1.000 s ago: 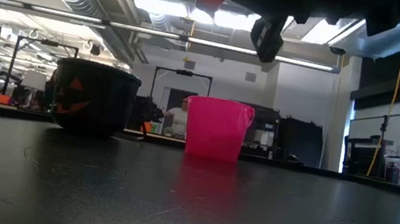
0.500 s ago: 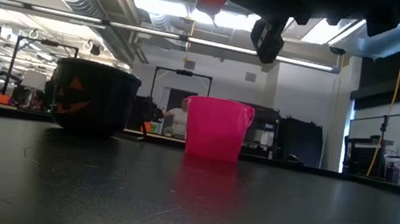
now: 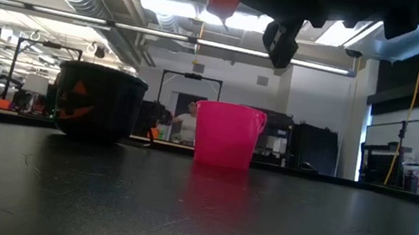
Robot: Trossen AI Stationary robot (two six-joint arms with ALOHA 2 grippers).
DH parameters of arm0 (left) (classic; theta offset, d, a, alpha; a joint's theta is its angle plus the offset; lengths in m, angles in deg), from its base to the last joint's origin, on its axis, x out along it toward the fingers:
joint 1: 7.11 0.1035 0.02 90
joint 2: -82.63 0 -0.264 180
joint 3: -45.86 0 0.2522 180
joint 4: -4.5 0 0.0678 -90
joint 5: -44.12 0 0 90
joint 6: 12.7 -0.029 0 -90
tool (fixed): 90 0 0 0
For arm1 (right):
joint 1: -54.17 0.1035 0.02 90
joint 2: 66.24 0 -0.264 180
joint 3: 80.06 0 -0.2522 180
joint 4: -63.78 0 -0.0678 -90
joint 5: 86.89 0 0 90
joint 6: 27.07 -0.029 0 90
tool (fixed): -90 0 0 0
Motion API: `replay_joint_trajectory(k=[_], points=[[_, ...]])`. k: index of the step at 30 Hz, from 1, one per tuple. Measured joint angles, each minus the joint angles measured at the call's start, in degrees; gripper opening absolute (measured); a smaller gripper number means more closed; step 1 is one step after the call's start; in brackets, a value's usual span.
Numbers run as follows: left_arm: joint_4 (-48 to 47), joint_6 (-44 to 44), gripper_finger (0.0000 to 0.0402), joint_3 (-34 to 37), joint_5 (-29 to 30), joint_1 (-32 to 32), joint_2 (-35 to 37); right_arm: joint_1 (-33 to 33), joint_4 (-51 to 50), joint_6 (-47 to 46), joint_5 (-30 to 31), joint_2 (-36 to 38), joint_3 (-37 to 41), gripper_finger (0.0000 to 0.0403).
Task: Organize candy in baskets
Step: Put the red candy into the orange bucket
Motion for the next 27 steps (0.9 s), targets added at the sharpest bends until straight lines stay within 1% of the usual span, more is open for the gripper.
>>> replay_joint_trajectory(k=[3, 6, 8, 11, 16, 19, 21, 24, 27], points=[[0.0, 2.6, 0.0036, 1.8, -0.7, -0.9, 3.5, 0.0, 0.0, 0.2, 0.0, 0.0, 0.0, 0.0001], [2.0, 5.0, 0.0073, 5.0, -2.8, -1.0, 6.0, 0.0, 0.0, 0.5, 0.0, 0.0, 0.0, 0.0001], [4.5, 6.2, 0.0101, 8.0, -4.0, -1.0, 6.7, 0.0, 0.0, 1.1, 0.0, 0.0, 0.0, 0.0001], [11.2, 7.2, 0.0149, 13.5, -5.0, -0.5, 6.4, 0.0, 0.3, 1.4, 0.0, 0.0, 0.0, 0.0001], [29.4, 6.6, 0.0224, 23.1, -10.0, 2.0, 3.7, 0.0, 0.4, 1.5, 0.0, 0.0, 0.0, 0.0001], [39.8, 5.7, 0.026, 27.1, -11.7, 3.6, 1.3, 0.0, 0.4, 1.5, 0.0, 0.0, 0.0, 0.0001], [44.0, 5.8, 0.0279, 28.4, -12.4, 4.9, -0.7, 0.0, 0.4, 1.5, 0.0, 0.0, 0.0, 0.0001], [47.8, 6.0, 0.0303, 28.8, -14.1, 6.8, -4.1, 0.0, 0.4, 1.5, 0.0, 0.0, 0.0, 0.0001], [50.5, 6.1, 0.0318, 28.8, -17.4, 8.6, -7.0, 0.0, 0.4, 1.5, 0.0, 0.0, 0.0, 0.0001]])
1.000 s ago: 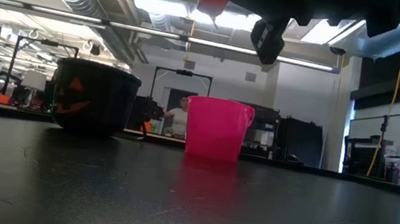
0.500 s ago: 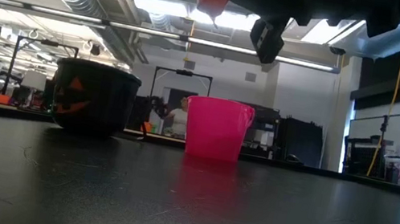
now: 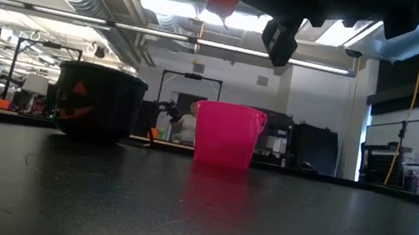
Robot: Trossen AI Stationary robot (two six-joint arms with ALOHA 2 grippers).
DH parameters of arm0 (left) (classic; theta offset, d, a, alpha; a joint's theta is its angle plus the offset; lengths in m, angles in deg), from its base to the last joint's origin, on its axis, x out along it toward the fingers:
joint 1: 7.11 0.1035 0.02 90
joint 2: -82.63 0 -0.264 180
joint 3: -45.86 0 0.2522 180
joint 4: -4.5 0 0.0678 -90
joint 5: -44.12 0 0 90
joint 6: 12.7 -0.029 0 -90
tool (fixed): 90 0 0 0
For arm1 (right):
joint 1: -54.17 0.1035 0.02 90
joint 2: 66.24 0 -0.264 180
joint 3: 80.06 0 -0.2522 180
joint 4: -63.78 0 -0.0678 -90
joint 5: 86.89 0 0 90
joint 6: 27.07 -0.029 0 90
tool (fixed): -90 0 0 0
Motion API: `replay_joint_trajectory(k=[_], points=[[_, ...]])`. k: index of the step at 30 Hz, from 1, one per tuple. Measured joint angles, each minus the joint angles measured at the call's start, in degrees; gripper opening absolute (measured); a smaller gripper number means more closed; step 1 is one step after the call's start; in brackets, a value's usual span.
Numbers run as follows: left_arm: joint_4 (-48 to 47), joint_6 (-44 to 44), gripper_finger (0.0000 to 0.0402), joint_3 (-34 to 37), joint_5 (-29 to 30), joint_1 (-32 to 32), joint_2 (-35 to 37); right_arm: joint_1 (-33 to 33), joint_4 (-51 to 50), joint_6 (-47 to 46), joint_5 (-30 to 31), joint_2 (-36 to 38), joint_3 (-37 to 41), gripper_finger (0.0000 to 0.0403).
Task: Organize candy in baskets
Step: Put the red candy into the orange bucket
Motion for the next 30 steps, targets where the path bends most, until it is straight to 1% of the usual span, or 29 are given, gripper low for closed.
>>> replay_joint_trajectory(k=[3, 7, 9, 14, 18, 23, 26, 30], points=[[1.7, 0.1, 0.0327, 0.0, -2.7, 1.8, -2.7, 0.0, 0.0, 0.0, 0.0, 0.0, 0.0, 0.0001], [7.2, 0.0, 0.0328, 0.0, -8.3, 3.4, -5.7, 0.0, 0.0, 0.0, 0.0, 0.0, 0.0, 0.0001], [8.4, 0.0, 0.0327, 0.0, -9.8, 3.8, -7.0, 0.0, 0.0, 0.0, -0.2, 0.0, 0.0, 0.0001], [7.0, 0.1, 0.0326, 0.0, -10.0, 4.7, -8.4, 0.0, 0.0, 0.0, -0.2, 0.0, 0.0, 0.0001], [6.8, 1.1, 0.0315, 0.0, -9.2, 4.9, -8.8, 0.0, 0.3, 0.0, 0.1, 0.0, 0.0, 0.0001], [6.9, 1.1, 0.0278, 0.0, -9.1, 4.9, -8.8, 0.0, 0.8, 0.0, 0.1, 0.0, 0.0, 0.0001], [6.9, 0.4, 0.0241, 0.0, -9.1, 4.9, -8.8, 0.0, 0.9, 0.0, 0.1, 0.0, 0.0, 0.0001], [7.0, -0.4, 0.0183, 0.0, -9.1, 4.9, -8.8, 0.0, 0.9, 0.0, 0.3, 0.0, 0.0, 0.0001]])
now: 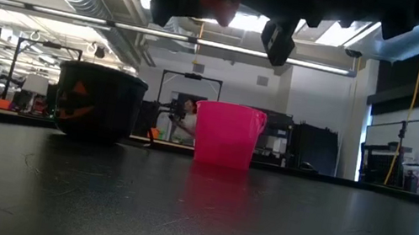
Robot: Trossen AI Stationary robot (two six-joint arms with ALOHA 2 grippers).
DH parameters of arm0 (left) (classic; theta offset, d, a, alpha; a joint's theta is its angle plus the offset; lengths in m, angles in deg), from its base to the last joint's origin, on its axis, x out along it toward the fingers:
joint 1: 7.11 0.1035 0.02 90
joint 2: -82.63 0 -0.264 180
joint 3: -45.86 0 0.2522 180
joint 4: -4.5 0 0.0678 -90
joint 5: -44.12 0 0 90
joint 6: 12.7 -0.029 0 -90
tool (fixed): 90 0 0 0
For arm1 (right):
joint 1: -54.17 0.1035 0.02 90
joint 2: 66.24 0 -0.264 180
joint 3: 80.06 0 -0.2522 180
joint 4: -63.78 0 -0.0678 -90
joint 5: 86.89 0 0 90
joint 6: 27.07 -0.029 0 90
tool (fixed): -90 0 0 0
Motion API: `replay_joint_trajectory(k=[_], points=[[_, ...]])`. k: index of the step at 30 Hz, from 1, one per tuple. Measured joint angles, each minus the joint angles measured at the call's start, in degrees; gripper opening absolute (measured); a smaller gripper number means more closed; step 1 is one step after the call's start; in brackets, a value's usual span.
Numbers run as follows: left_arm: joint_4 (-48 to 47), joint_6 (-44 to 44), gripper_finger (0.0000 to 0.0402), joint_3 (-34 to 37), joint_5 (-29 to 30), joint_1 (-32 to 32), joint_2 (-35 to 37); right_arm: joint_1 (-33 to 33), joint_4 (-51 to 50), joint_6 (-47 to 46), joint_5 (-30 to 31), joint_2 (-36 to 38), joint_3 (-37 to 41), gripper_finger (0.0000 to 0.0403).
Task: Organize candy in baskets
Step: Put the red candy into the orange bucket
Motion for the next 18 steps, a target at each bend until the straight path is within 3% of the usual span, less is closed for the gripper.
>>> replay_joint_trajectory(k=[8, 18], points=[[-0.4, -0.1, 0.0085, 0.0, -1.0, -0.1, 0.0, 0.0, -0.2, 0.2, 0.2, 0.0, 0.0, 0.0018], [-6.5, -1.2, 0.0056, 0.0, -3.1, -0.1, 3.0, 0.0, 0.2, 0.2, -2.2, 0.0, 0.0, 0.0164]])
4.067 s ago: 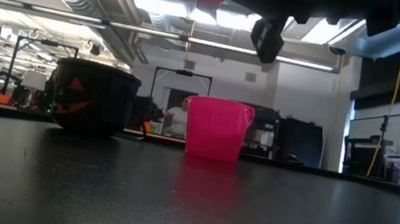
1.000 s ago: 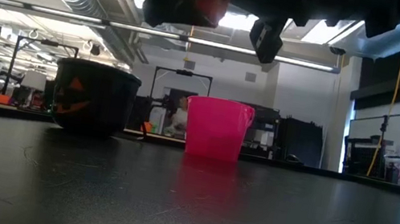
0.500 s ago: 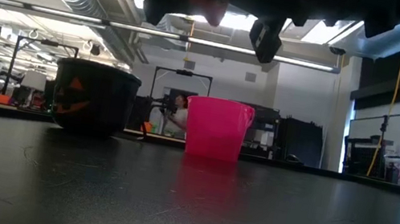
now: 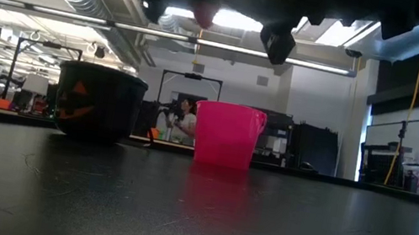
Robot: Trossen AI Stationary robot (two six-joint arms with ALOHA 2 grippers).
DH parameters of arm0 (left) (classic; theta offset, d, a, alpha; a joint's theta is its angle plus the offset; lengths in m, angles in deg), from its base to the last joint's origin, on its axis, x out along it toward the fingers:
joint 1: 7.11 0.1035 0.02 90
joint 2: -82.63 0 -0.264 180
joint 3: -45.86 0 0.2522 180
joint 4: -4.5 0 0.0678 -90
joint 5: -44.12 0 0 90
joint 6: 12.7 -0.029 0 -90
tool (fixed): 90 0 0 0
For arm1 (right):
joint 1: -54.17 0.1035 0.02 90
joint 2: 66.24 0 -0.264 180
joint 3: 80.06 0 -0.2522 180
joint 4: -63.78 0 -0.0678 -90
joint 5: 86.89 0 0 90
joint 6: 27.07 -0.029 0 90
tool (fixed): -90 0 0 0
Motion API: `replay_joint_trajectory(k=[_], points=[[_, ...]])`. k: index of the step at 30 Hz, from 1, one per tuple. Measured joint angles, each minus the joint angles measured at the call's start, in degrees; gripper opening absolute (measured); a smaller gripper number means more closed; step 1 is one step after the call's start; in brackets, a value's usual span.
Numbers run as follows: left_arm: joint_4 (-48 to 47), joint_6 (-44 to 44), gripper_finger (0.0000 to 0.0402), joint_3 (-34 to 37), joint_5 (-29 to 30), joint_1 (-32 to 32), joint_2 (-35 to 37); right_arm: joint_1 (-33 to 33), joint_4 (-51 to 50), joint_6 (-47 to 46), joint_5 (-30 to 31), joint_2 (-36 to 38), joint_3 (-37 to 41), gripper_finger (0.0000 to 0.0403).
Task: Organize candy in baskets
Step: Put the red candy into the orange bucket
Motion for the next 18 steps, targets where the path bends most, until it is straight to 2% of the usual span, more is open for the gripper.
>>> replay_joint_trajectory(k=[5, 10, 15, 18], points=[[-10.5, 2.9, 0.0056, 0.0, 0.0, -0.6, 7.9, 0.0, -0.2, 0.0, -0.5, 0.6, 0.0, 0.0205], [-19.0, 7.5, 0.0055, 0.0, -0.1, -4.0, 18.5, 0.0, -0.7, 0.0, -0.8, 0.9, 0.0, 0.0213], [-20.8, 8.6, 0.0055, -0.3, -2.7, -11.4, 27.4, 0.0, -2.0, 0.0, -1.0, 0.9, 0.0, 0.0213], [-21.6, 7.8, 0.0055, -2.8, -0.2, -17.7, 29.3, 0.0, -2.2, 0.0, -1.0, 0.9, 0.0, 0.0214]])
